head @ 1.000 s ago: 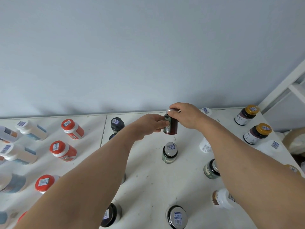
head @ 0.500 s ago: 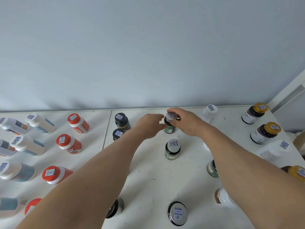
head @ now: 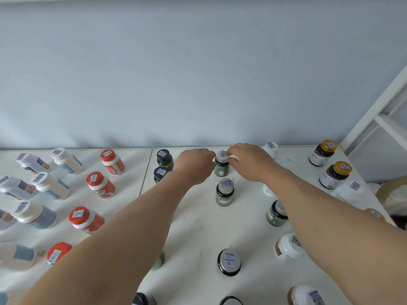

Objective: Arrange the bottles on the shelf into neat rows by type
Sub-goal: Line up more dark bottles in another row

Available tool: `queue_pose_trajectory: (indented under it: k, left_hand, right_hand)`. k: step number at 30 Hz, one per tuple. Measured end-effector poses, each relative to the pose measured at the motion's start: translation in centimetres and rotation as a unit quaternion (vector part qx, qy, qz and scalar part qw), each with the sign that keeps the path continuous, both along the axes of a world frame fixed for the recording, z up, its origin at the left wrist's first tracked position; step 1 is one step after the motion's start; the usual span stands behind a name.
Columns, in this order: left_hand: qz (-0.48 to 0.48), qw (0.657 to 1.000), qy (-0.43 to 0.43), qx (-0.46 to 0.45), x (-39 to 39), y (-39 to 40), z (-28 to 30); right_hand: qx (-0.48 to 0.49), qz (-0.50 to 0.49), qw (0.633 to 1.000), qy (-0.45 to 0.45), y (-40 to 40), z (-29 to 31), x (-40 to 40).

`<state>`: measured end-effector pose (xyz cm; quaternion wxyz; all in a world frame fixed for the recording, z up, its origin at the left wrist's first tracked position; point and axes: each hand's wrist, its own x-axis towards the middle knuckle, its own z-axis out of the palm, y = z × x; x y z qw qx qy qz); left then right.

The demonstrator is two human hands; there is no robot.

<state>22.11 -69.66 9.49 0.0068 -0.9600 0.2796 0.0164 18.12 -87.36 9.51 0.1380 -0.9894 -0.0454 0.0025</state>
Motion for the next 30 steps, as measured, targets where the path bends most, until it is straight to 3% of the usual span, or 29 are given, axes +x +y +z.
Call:
queue_pose_trajectory:
  k: [4,9,19,30]
  left_hand:
    - [-0.059,0.996,-0.071,0.0,-2.2,0.7,1.7]
    - [-0.098,0.991,-0.09,-0.007,-6.5,2.1,3.2]
    - [-0.121,0.987,-0.094,-0.041,-15.9,3.6,4.2]
    - [-0.08,0.991,-0.063,-0.089,-27.5,-0.7,2.1]
  right_hand:
    - [-0.058,0.012,0.998,-0.003,1.3,1.5,-3.2]
    - [-0.072,-0.012,0.997,-0.011,3.0,3.5,-8.6]
    - [-0.03,-0.074,0.996,-0.047,4.0,5.2,-19.0]
    - [0.059,-0.111,0.99,-0.057,-1.3,4.3,-31.2]
